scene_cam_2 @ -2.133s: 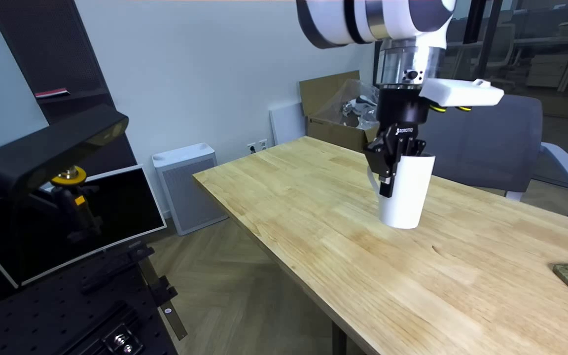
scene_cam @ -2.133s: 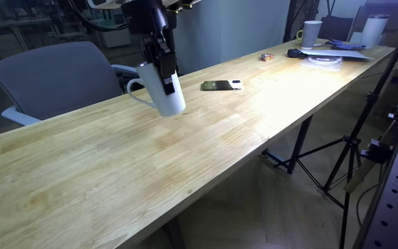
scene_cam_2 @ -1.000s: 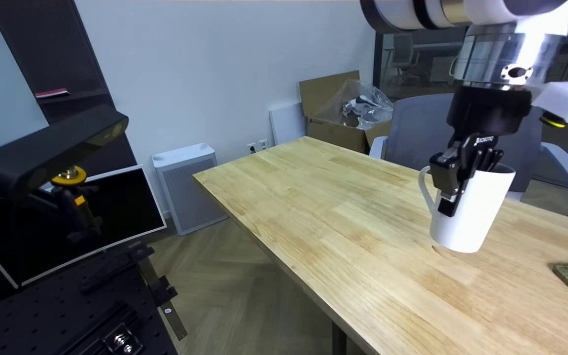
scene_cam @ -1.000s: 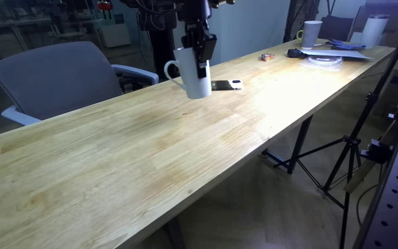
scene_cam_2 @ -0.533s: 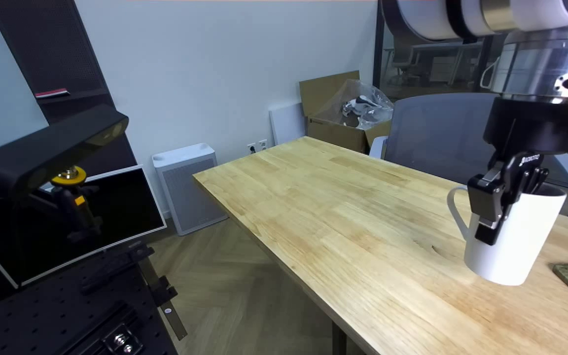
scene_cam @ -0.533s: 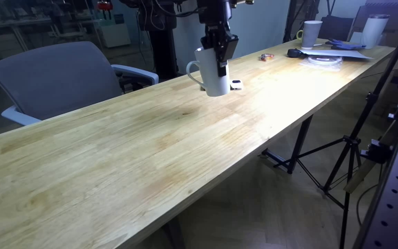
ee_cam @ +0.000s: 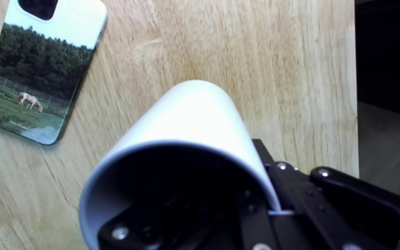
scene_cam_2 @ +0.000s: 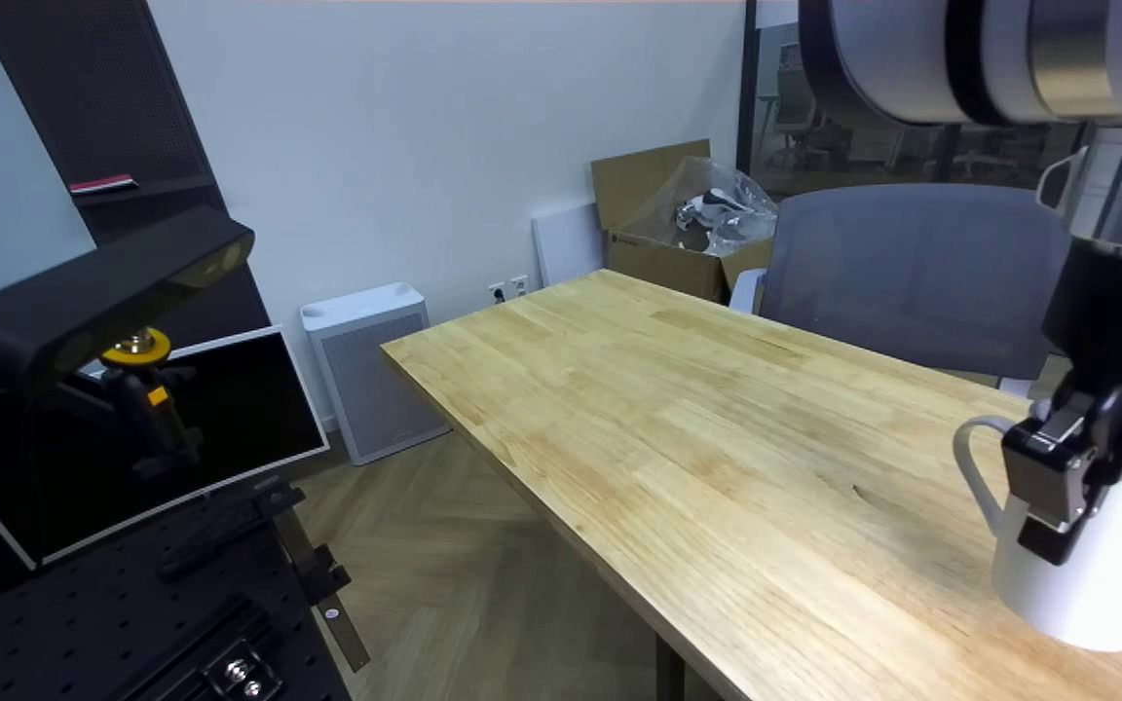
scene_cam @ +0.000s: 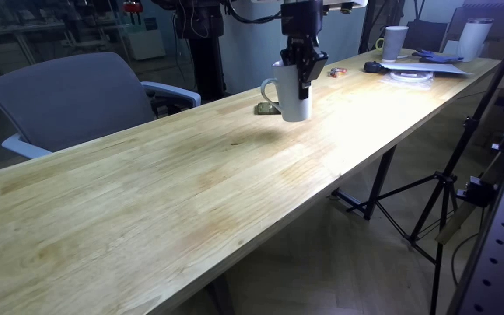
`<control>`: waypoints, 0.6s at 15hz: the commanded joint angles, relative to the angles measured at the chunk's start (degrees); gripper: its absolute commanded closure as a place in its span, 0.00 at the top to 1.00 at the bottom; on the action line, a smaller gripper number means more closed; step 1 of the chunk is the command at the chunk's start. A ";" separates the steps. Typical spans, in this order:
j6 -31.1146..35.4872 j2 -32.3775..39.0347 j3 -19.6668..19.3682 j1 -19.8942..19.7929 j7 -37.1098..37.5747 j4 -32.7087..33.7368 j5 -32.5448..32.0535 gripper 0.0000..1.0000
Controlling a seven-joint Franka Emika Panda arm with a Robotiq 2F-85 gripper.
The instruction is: Move the mug to the right
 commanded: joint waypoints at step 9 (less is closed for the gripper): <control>11.47 -5.09 2.74 -9.45 -5.71 -8.50 11.85 0.02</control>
